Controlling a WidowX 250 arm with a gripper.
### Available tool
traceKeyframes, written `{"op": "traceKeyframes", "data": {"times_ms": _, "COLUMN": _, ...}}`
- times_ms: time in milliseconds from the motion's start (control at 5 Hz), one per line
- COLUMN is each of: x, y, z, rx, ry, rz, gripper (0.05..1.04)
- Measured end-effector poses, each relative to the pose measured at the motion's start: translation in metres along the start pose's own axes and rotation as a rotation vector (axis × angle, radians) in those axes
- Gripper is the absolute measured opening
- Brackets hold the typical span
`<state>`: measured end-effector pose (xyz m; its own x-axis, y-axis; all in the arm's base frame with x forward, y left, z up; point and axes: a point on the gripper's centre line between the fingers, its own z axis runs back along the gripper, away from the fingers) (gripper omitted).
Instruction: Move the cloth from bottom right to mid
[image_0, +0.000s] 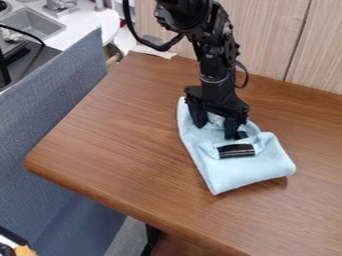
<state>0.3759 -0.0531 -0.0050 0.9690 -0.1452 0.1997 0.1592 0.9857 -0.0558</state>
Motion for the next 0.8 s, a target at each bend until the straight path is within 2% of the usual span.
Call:
{"op": "traceKeyframes", "data": {"times_ms": 200, "x": 0.001, "y": 0.001, "z": 0.006, "rx": 0.004, "ry": -0.007, "rz": -0.003, "gripper": 1.006}}
{"op": "traceKeyframes", "data": {"times_ms": 400, "x": 0.005, "y": 0.0, "z": 0.022, "rx": 0.008, "ry": -0.037, "rz": -0.027, "gripper": 1.001}}
{"op": "traceKeyframes", "data": {"times_ms": 800, "x": 0.011, "y": 0.001, "z": 0.074, "rx": 0.046, "ry": -0.131, "rz": -0.075, "gripper": 1.001}}
